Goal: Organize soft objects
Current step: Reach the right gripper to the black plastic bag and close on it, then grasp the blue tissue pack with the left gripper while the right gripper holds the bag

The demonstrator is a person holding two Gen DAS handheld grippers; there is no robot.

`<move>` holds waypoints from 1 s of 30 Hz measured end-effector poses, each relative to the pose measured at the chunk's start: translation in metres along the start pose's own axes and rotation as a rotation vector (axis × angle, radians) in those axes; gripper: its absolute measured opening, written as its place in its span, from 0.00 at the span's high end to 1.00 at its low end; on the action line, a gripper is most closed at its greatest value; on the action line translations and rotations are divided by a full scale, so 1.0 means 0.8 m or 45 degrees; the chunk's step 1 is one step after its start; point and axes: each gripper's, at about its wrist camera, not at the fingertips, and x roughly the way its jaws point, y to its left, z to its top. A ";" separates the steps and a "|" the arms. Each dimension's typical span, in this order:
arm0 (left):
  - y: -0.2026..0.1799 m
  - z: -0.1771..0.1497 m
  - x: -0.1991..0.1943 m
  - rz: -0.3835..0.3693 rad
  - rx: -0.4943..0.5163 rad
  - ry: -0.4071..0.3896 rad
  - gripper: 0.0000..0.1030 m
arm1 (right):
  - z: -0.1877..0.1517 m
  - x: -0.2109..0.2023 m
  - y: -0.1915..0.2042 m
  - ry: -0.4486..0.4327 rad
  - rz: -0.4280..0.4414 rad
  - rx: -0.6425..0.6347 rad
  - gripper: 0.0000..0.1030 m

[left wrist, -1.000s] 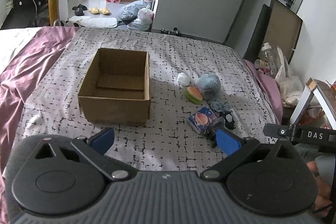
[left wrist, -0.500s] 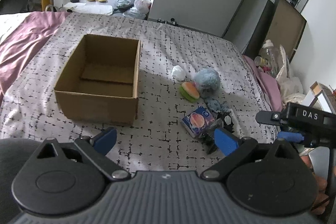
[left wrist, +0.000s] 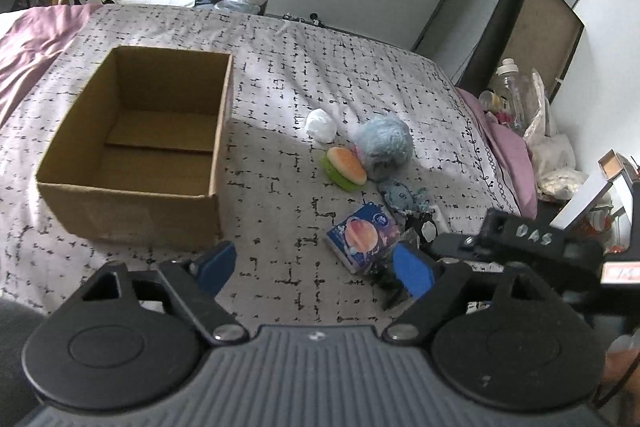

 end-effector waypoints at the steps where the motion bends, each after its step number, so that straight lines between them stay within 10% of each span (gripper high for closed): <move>1: -0.001 0.001 0.005 0.002 0.006 0.003 0.21 | 0.001 0.006 -0.004 0.010 -0.002 0.033 0.10; 22: -0.021 0.021 0.109 -0.009 0.034 0.144 0.26 | 0.007 0.087 -0.051 0.154 -0.022 0.448 0.13; 30: -0.032 0.028 0.142 -0.009 0.039 0.211 0.28 | 0.002 0.105 -0.066 0.156 0.034 0.573 0.56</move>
